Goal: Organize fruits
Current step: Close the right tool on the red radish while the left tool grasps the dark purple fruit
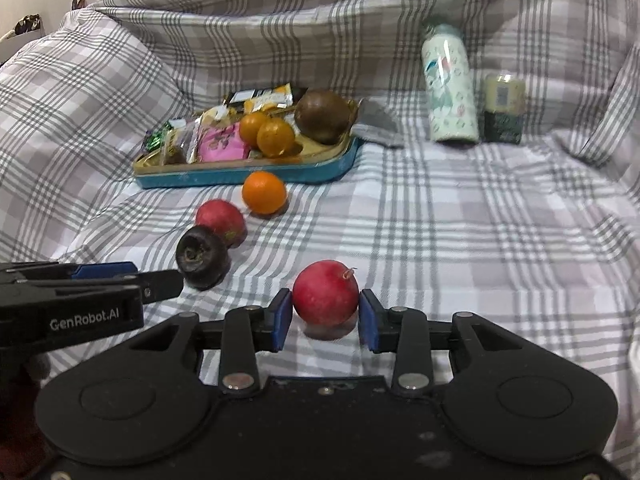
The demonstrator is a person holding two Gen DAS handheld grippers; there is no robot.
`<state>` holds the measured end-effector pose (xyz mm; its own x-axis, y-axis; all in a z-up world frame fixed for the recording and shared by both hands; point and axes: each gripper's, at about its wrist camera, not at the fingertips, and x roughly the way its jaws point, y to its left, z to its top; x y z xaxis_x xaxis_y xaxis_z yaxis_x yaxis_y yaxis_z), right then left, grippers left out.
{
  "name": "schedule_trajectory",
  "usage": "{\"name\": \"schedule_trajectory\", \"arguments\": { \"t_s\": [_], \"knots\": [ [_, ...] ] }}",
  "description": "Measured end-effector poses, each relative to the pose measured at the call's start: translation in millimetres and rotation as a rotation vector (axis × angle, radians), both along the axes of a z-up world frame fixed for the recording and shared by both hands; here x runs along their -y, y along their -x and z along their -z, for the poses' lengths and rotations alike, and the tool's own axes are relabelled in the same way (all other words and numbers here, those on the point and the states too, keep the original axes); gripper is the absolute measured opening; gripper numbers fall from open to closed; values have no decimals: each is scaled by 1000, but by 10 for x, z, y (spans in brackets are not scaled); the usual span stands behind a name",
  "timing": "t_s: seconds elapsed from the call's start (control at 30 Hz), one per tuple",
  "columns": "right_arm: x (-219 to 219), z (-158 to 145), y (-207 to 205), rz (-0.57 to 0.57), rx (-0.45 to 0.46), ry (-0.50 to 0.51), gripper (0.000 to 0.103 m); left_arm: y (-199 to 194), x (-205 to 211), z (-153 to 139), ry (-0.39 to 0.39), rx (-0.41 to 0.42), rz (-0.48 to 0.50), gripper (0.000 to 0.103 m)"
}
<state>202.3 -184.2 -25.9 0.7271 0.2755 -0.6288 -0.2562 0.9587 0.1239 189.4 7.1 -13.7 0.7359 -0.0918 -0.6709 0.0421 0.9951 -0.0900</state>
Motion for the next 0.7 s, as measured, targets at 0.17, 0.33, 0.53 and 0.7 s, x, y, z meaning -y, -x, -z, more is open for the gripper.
{"name": "schedule_trajectory", "arguments": {
  "t_s": [0.17, 0.33, 0.53, 0.7],
  "knots": [
    [12, -33, 54, 21, 60, 87, 38, -22, 19, -10, 3, -13, 3, 53],
    [44, -16, 58, 38, 71, 155, 38, -38, 77, -51, -13, -14, 6, 53],
    [101, 43, -19, 59, 11, 152, 38, -120, 125, -49, -20, -33, -11, 53],
    [135, 63, -53, 71, -26, 127, 38, -228, 192, -91, -37, -25, -12, 53]
  ]
}}
